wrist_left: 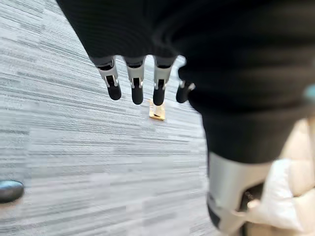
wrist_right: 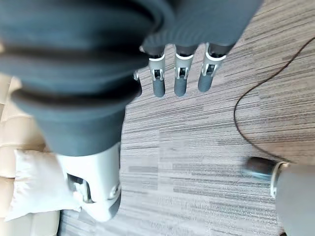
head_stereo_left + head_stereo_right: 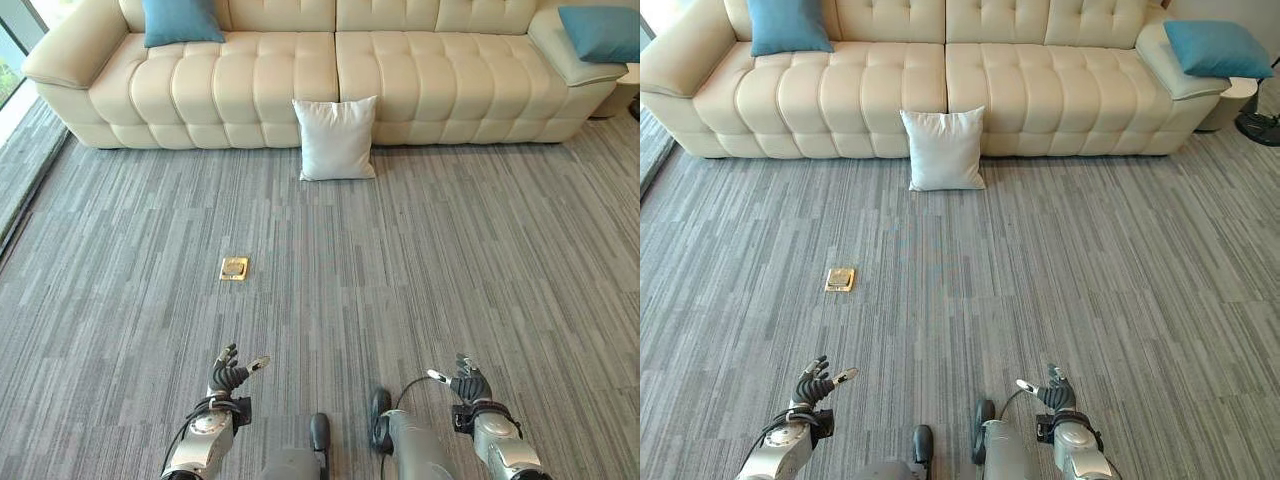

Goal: Pick up all the scattered cushions and arrange them neatly on the sofa.

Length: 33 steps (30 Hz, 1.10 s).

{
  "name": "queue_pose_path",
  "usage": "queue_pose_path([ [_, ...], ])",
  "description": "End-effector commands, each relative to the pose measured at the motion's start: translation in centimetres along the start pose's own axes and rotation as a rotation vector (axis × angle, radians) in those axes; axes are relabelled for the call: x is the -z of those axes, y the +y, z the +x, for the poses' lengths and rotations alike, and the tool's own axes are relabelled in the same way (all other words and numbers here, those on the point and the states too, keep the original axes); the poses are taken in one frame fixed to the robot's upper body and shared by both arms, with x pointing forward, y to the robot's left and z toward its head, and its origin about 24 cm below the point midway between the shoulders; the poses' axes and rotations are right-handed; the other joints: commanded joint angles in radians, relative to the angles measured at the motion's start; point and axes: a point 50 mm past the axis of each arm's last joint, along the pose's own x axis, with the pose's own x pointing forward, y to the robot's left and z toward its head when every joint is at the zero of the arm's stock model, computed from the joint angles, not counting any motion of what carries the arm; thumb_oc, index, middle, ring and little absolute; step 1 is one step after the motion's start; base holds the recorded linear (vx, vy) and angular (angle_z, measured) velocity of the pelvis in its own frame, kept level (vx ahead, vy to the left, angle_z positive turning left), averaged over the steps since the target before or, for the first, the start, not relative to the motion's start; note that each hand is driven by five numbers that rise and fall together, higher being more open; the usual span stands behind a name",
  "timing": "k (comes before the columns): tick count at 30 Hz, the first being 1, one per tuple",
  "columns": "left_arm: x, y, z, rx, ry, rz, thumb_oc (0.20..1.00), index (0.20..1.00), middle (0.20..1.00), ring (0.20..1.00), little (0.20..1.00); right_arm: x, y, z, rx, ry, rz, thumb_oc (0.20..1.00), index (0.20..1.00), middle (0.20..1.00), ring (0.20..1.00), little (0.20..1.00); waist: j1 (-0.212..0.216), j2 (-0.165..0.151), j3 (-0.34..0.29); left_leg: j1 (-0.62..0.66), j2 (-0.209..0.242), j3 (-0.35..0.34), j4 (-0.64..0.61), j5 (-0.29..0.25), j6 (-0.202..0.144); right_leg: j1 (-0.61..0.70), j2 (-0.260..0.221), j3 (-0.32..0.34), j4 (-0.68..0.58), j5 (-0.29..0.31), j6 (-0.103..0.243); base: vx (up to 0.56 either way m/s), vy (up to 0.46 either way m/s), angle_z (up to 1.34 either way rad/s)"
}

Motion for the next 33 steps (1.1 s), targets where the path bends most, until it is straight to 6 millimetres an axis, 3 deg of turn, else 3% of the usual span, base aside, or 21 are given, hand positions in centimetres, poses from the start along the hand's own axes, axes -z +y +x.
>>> queue_pose_path([
  [1,-1.4,0.4,0.1,-0.008,-0.077,-0.015,1.0,1.0,1.0,1.0,1.0,-0.5,-0.8,0.1,0.04,-0.029,-0.01,1.0,1.0,1.0,1.0,1.0,0.001,0.003,-0.008,0.146,-0.012,-0.019,-0.006,-0.135,-0.059,0.13,0.037,-0.017,-0.12,0.092,0.025,0.46,-0.161,0.06],
  [3,-0.7,-0.1,-0.1,0.002,-0.051,-0.034,1.0,1.0,1.0,1.0,1.0,0.5,-1.0,-0.1,0.041,0.001,-0.022,1.0,1.0,1.0,1.0,1.0,0.0,0.006,-0.034,0.181,-0.001,-0.025,-0.006,-0.148,-0.066,0.165,0.047,-0.035,-0.115,0.09,0.006,0.5,-0.182,0.23],
  [5,-0.3,-0.4,-0.2,0.007,-0.035,-0.063,1.0,1.0,1.0,1.0,1.0,1.0,-1.5,-0.1,0.055,0.022,-0.023,1.0,1.0,1.0,1.0,1.0,-0.006,0.017,-0.05,0.19,0.014,-0.036,0.01,-0.117,-0.076,0.184,0.056,-0.038,-0.1,0.082,-0.012,0.42,-0.166,0.34],
  [10,0.3,-0.9,-0.3,0.021,-0.005,-0.114,1.0,1.0,1.0,1.0,1.0,1.5,-2.4,-0.3,0.072,0.036,-0.001,1.0,1.0,1.0,1.0,1.0,-0.016,0.03,-0.069,0.131,0.045,-0.029,0.248,-0.011,-0.153,0.277,0.078,-0.073,-0.114,0.012,-0.062,0.33,-0.177,0.35],
  [11,0.3,-0.9,-0.3,0.021,-0.005,-0.114,1.0,1.0,1.0,1.0,1.0,1.5,-2.4,-0.3,0.072,0.036,-0.001,1.0,1.0,1.0,1.0,1.0,-0.017,0.03,-0.068,0.13,0.045,-0.03,0.251,-0.013,-0.153,0.278,0.078,-0.074,-0.115,0.013,-0.063,0.18,-0.116,-0.04],
  [13,-0.1,-1.2,-0.2,0.03,-0.017,-0.124,1.0,1.0,1.0,1.0,1.0,1.3,-2.5,-0.1,0.074,0.031,-0.01,1.0,1.0,1.0,1.0,1.0,-0.01,0.02,-0.048,0.031,0.062,-0.004,0.462,0.047,-0.184,0.335,0.081,-0.086,-0.122,-0.031,-0.094,0.27,-0.208,-0.01],
  [14,-0.2,-1.3,-0.2,0.035,-0.018,-0.121,1.0,1.0,1.0,1.0,1.0,1.3,-2.6,-0.1,0.078,0.033,-0.015,1.0,1.0,1.0,1.0,1.0,-0.008,0.016,-0.038,0.007,0.072,0.011,0.478,0.046,-0.176,0.35,0.079,-0.085,-0.124,-0.041,-0.099,0.26,-0.212,0.07],
  [16,-0.3,-1.4,-0.2,0.04,-0.017,-0.117,1.0,1.0,1.0,1.0,1.0,1.1,-2.6,0.0,0.078,0.028,-0.023,1.0,1.0,1.0,1.0,1.0,0.0,0.003,-0.027,-0.043,0.086,0.029,0.455,0.007,-0.158,0.379,0.071,-0.082,-0.12,-0.062,-0.1,0.2,-0.12,0.2],
  [19,0.1,-1.3,-0.2,0.038,-0.004,-0.097,1.0,1.0,1.0,1.0,1.0,1.0,-2.3,0.0,0.065,0.025,-0.028,1.0,1.0,1.0,1.0,1.0,0.009,-0.027,-0.027,-0.09,0.068,0.033,0.321,-0.063,-0.117,0.409,0.05,-0.082,-0.13,-0.076,-0.094,0.24,-0.048,0.15],
  [21,0.2,-1.2,-0.3,0.035,0.002,-0.09,1.0,1.0,1.0,1.0,1.0,1.1,-2.1,-0.1,0.053,0.027,-0.041,1.0,1.0,1.0,1.0,1.0,0.01,-0.033,-0.037,-0.106,0.07,0.003,0.2,-0.039,-0.119,0.425,0.048,-0.08,-0.129,-0.095,-0.098,0.31,0.028,0.03],
  [22,0.6,-1.2,-0.5,0.036,0.012,-0.082,1.0,1.0,1.0,1.0,1.0,1.2,-2.1,-0.2,0.05,0.029,-0.053,1.0,1.0,1.0,1.0,1.0,0.009,-0.025,-0.042,-0.141,0.083,-0.039,0.063,0.073,-0.138,0.447,0.057,-0.083,-0.135,-0.109,-0.107,0.26,0.048,0.12],
  [23,0.6,-1.2,-0.5,0.036,0.012,-0.082,1.0,1.0,1.0,1.0,1.0,1.2,-2.1,-0.2,0.05,0.029,-0.053,1.0,1.0,1.0,1.0,1.0,0.007,-0.025,-0.043,-0.141,0.082,-0.041,0.059,0.076,-0.138,0.446,0.057,-0.085,-0.136,-0.109,-0.107,0.35,0.108,0.28],
  [24,0.9,-1.0,-0.6,0.036,0.025,-0.065,1.0,1.0,1.0,1.0,1.0,1.5,-2.2,-0.3,0.049,0.036,-0.066,1.0,1.0,1.0,1.0,1.0,0.007,-0.02,-0.043,-0.163,0.081,-0.065,-0.006,0.127,-0.157,0.471,0.065,-0.08,-0.137,-0.121,-0.109,0.28,0.126,0.3],
  [27,1.3,-0.6,-0.7,0.03,0.036,-0.048,1.0,1.0,1.0,1.0,1.0,1.8,-2.3,-0.4,0.052,0.049,-0.067,1.0,1.0,1.0,1.0,1.0,0.009,-0.017,-0.054,-0.195,0.068,-0.053,-0.006,0.139,-0.172,0.509,0.067,-0.059,-0.136,-0.13,-0.1,0.43,0.217,-0.07],
  [28,1.4,-0.2,-0.7,0.017,0.04,-0.049,1.0,1.0,1.0,1.0,1.0,1.9,-2.1,-0.4,0.044,0.057,-0.073,1.0,1.0,1.0,1.0,1.0,0.017,-0.02,-0.067,-0.175,0.063,-0.059,-0.006,0.114,-0.156,0.528,0.064,-0.038,-0.132,-0.145,-0.091,0.33,0.177,-0.29],
  [30,1.6,-0.1,-0.8,0.013,0.044,-0.045,1.0,1.0,1.0,1.0,1.0,2.0,-2.0,-0.4,0.041,0.061,-0.077,1.0,1.0,1.0,1.0,1.0,0.021,-0.024,-0.077,-0.166,0.054,-0.067,-0.006,0.114,-0.143,0.541,0.052,-0.036,-0.124,-0.151,-0.082,0.37,0.215,-0.57],
  [31,1.9,0.3,-0.7,0.009,0.056,-0.026,1.0,1.0,1.0,1.0,1.0,2.1,-1.8,-0.4,0.035,0.065,-0.08,1.0,1.0,1.0,1.0,1.0,0.027,-0.035,-0.088,-0.161,0.038,-0.062,0.025,0.088,-0.116,0.535,0.024,-0.018,-0.061,-0.153,-0.069,0.25,0.165,-0.49],
  [32,1.9,0.3,-0.7,0.009,0.056,-0.026,1.0,1.0,1.0,1.0,1.0,2.1,-1.8,-0.4,0.035,0.065,-0.08,1.0,1.0,1.0,1.0,1.0,0.027,-0.035,-0.088,-0.161,0.038,-0.062,0.025,0.087,-0.116,0.535,0.024,-0.018,-0.061,-0.153,-0.069,0.5,0.37,-0.25],
  [33,1.8,0.7,-0.7,0.01,0.05,0.0,1.0,1.0,1.0,1.0,1.0,2.3,-1.6,-0.5,0.027,0.072,-0.064,1.0,1.0,1.0,1.0,1.0,0.027,-0.043,-0.093,-0.133,0.025,-0.045,0.043,0.045,-0.085,0.481,-0.003,0.003,0.081,-0.121,-0.043,0.35,0.313,-0.03],
])
